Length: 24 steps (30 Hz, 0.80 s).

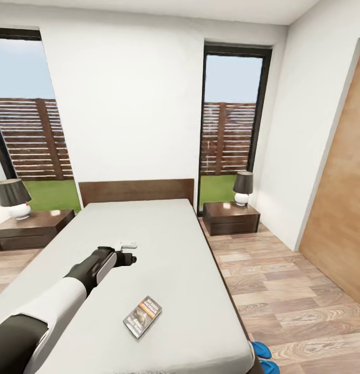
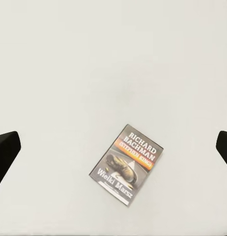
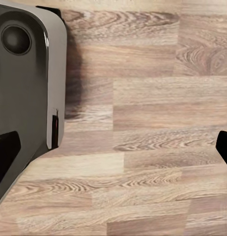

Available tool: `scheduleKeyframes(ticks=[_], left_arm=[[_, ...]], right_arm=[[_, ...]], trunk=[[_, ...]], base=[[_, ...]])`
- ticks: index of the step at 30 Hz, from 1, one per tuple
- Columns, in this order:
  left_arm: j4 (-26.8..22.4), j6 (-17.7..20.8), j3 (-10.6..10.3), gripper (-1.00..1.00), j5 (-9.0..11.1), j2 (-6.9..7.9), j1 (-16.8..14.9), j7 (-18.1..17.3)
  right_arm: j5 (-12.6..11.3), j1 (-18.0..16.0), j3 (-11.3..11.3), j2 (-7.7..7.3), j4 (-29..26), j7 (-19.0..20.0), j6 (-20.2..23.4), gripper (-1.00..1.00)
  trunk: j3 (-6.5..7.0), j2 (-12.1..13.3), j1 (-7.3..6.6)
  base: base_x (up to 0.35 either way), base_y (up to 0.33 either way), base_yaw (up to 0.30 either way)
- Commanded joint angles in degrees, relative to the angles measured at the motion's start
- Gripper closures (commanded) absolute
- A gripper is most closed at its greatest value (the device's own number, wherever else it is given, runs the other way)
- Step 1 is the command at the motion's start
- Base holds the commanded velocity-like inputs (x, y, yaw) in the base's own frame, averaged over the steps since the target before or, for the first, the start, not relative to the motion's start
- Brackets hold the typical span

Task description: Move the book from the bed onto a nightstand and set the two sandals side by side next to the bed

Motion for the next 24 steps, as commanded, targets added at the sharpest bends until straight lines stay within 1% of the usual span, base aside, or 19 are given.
scheduleKeyframes(ticks=[1, 10, 17, 24], left_arm=[[-0.1, 0.2, -0.4, -1.0, 0.5, 0.06, -0.1, 0.3], [-0.1, 0.2, -0.4, -1.0, 0.5, 0.06, -0.1, 0.3], [-0.1, 0.2, -0.4, -1.0, 0.5, 0.06, -0.1, 0.3], [-0.1, 0.2, -0.4, -1.0, 0.5, 0.06, 0.0, 0.3]], right_arm=[[-0.6, 0.0, 0.4, -0.01, 0.1, 0.3, -0.3, -1.0], [-0.6, 0.0, 0.4, -0.01, 0.1, 0.3, -0.3, -1.0], [-0.6, 0.0, 0.4, -0.01, 0.1, 0.3, -0.3, -1.0], [-0.6, 0.0, 0.4, -0.01, 0.1, 0.3, -0.3, -1.0]], trunk=[[-0.16, -0.1, 0.02], [-0.67, -0.1, 0.02], [-0.8, -0.1, 0.02], [-0.84, -0.1, 0.02]], base=[[0.0, -0.001, 0.176], [0.0, -0.026, 0.155], [0.0, -0.108, 0.051], [0.0, -0.045, 0.015]])
